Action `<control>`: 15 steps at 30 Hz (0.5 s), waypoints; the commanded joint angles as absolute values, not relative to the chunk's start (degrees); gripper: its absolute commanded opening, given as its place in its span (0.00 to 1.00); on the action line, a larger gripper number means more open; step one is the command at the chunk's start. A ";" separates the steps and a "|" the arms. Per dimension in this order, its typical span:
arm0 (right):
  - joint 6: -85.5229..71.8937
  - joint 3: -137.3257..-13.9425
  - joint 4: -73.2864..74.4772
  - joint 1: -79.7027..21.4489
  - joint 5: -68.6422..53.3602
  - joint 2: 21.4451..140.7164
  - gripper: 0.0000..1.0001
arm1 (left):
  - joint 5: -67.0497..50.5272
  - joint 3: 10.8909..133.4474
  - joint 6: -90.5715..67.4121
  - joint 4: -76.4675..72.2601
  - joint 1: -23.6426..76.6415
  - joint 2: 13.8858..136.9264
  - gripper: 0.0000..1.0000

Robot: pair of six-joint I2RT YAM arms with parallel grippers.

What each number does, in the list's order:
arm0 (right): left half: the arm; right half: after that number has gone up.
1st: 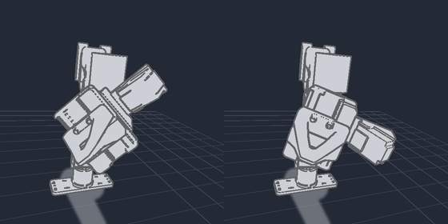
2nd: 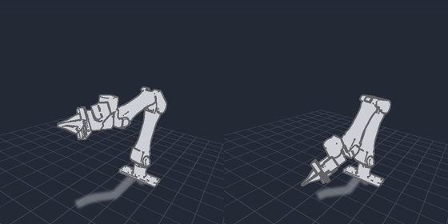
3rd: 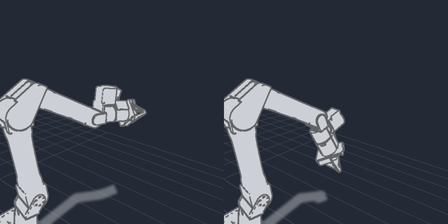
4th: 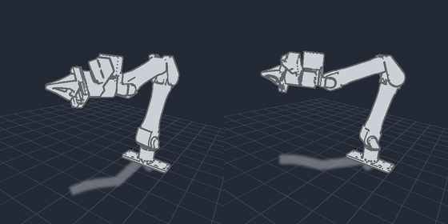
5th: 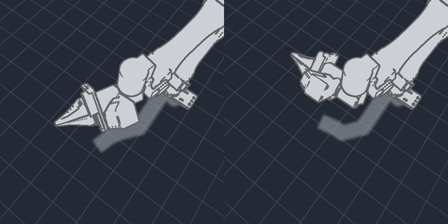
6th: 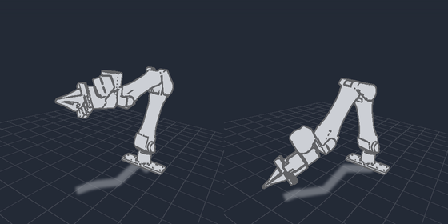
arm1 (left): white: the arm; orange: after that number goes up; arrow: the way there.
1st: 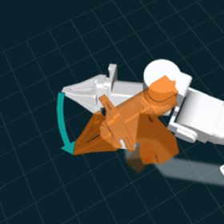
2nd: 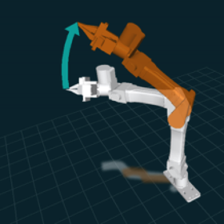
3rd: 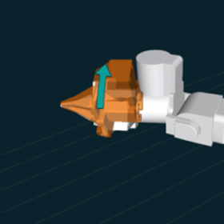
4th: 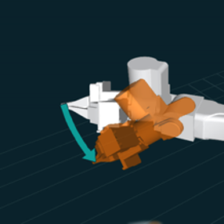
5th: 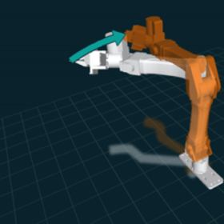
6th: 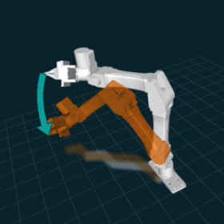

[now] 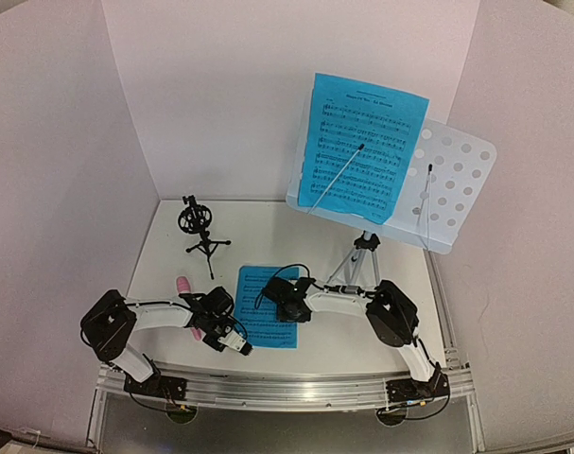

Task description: Set up the instrument practice props

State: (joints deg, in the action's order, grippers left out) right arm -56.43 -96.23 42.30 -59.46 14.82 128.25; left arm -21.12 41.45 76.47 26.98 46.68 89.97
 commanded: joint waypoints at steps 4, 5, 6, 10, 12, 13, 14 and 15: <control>-57.56 -95.08 40.69 -59.38 10.21 131.79 0.06 | -22.83 41.74 73.44 27.19 46.67 88.25 0.02; -57.42 -94.95 40.66 -59.36 10.46 131.24 0.02 | -22.97 42.22 72.43 27.44 46.67 88.11 0.03; -57.20 -94.93 40.57 -59.32 10.59 130.75 0.00 | -23.12 42.60 71.52 27.63 46.67 87.97 0.03; -56.34 -95.06 39.18 -59.10 10.05 129.55 0.00 | -23.62 43.69 68.42 28.00 46.65 87.82 0.08; -55.07 -94.68 37.41 -59.13 9.90 128.06 0.00 | -24.69 45.32 66.59 30.03 46.59 87.39 0.17; -54.23 -94.39 36.45 -59.12 9.77 127.20 0.00 | -25.47 46.34 65.72 31.58 46.59 86.99 0.22; -53.33 -94.05 35.33 -59.10 9.53 126.37 0.00 | -26.30 47.29 64.79 33.17 46.56 86.52 0.28; -52.54 -93.63 34.24 -59.09 9.23 125.58 0.00 | -27.17 48.13 63.87 34.63 46.51 85.82 0.34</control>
